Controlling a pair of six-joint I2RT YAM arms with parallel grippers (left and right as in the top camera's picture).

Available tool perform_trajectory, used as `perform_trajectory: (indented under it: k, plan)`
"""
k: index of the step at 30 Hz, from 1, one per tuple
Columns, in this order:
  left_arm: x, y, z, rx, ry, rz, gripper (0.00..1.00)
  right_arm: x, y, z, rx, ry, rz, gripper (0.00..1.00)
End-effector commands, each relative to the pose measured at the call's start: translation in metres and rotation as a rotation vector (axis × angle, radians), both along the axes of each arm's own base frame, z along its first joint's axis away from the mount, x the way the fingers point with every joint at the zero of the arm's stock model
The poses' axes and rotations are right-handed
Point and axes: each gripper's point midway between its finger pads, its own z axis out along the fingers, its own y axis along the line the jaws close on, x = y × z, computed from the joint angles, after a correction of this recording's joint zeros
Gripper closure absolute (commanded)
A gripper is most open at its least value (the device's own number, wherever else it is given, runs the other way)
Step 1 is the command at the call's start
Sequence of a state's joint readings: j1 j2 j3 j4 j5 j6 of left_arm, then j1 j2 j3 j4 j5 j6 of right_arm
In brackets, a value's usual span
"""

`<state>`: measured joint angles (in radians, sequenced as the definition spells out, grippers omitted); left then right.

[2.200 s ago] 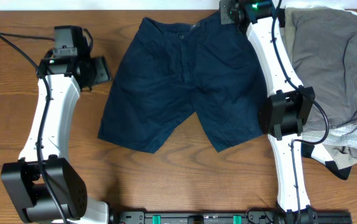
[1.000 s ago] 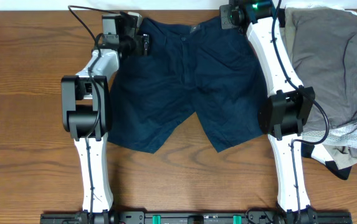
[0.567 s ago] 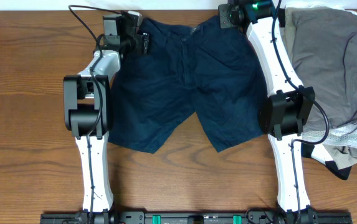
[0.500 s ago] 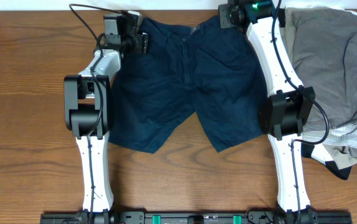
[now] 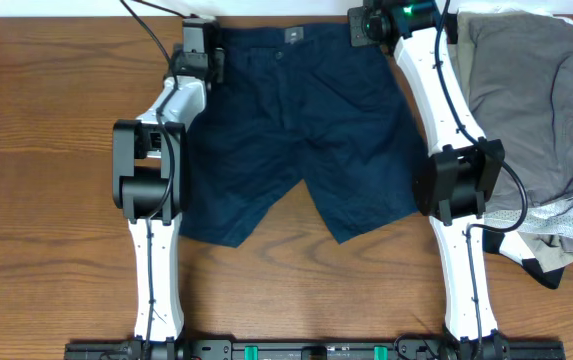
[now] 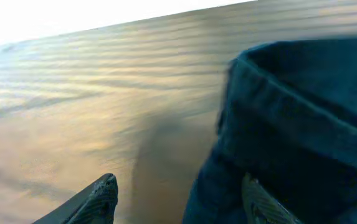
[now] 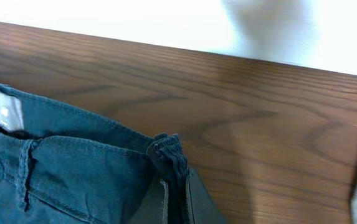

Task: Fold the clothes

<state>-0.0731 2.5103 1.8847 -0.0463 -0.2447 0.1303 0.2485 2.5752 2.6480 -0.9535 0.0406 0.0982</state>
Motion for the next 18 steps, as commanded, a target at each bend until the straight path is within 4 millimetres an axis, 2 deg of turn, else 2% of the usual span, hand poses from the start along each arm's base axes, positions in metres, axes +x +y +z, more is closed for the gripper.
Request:
perform_trajectory:
  k: [1,6,8,11,14,16,18]
  plan:
    - [-0.041,0.086,-0.049,0.112,0.144,0.239,0.35,0.001,-0.013,0.002,-0.023,-0.003,-0.021,0.98]
    - [-0.053,0.121,-0.053,0.109,0.178,0.304,0.34,0.002,-0.015,0.002,-0.024,-0.004,-0.024,0.98]
    - [-0.055,0.129,-0.051,0.111,0.178,0.318,0.29,0.004,-0.017,0.003,-0.025,-0.010,-0.031,0.98]
    - [-0.055,0.133,-0.040,0.109,0.168,0.326,0.28,0.008,-0.021,0.006,-0.027,-0.029,-0.040,0.98]
    - [-0.051,0.133,-0.018,0.106,0.138,0.327,0.28,0.013,-0.025,0.010,-0.029,-0.054,-0.052,0.96]
    - [-0.049,0.133,0.004,0.104,0.110,0.328,0.26,0.014,-0.027,0.014,-0.027,-0.064,-0.056,0.85]
    - [-0.049,0.133,0.029,0.102,0.084,0.329,0.24,0.013,-0.029,0.022,-0.025,-0.073,-0.058,0.55]
